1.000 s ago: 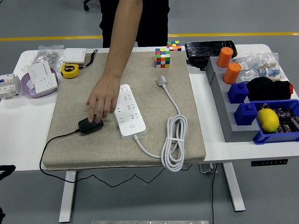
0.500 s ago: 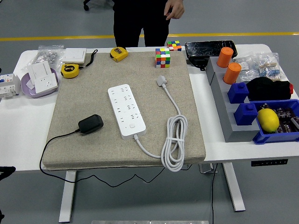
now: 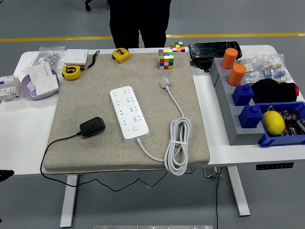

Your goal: Pick up the plug,place it near the board,insert it into the board,press the button

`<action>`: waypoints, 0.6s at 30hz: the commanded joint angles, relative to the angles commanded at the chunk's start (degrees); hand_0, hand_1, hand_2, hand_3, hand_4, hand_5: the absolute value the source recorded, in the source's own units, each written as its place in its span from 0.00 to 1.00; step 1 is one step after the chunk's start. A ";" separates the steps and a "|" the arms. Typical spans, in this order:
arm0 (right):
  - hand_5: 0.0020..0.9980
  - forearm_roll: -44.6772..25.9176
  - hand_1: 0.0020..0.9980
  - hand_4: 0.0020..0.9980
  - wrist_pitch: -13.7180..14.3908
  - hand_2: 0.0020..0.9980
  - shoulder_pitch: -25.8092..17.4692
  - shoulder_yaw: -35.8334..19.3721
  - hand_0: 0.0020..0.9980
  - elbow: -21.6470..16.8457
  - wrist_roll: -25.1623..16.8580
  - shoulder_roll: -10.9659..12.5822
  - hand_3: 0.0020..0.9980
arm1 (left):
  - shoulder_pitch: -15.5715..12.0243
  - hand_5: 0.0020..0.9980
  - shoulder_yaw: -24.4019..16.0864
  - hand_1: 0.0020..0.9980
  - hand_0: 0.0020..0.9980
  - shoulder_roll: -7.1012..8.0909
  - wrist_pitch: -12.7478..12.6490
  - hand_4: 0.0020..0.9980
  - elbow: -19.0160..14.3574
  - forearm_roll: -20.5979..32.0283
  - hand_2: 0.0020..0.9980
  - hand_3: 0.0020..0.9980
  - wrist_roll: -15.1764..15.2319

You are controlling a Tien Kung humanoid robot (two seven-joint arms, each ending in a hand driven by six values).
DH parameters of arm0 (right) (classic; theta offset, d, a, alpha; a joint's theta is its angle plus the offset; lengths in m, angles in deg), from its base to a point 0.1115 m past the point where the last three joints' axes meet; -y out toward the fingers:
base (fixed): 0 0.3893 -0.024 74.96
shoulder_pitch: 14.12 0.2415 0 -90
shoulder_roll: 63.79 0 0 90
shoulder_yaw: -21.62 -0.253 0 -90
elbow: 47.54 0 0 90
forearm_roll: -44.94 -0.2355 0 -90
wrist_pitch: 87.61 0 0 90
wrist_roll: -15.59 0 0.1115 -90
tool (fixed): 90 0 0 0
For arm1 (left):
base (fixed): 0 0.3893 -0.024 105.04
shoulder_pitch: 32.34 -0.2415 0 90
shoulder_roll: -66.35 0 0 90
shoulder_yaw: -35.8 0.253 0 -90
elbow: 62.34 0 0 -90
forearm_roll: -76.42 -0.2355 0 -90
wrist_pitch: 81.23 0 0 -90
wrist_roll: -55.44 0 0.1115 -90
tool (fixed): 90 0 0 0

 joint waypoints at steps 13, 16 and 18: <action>1.00 0.27 0.87 1.00 -0.02 0.81 -0.06 0.12 0.92 0.00 0.07 0.22 0.79 | -0.25 0.70 0.30 1.00 1.00 0.00 0.77 1.00 0.34 0.59 0.91 0.83 -0.17; 1.00 0.29 0.87 1.00 -0.01 0.81 -0.06 0.13 0.92 0.00 0.09 0.24 0.79 | -0.26 0.70 0.41 1.00 1.00 0.00 0.72 1.00 0.34 0.52 0.91 0.83 -0.22; 1.00 0.30 0.87 1.00 0.00 0.81 -0.08 0.13 0.92 0.00 0.11 0.26 0.79 | -0.28 0.70 0.47 1.00 1.00 0.00 0.68 1.00 0.37 0.43 0.91 0.83 -0.25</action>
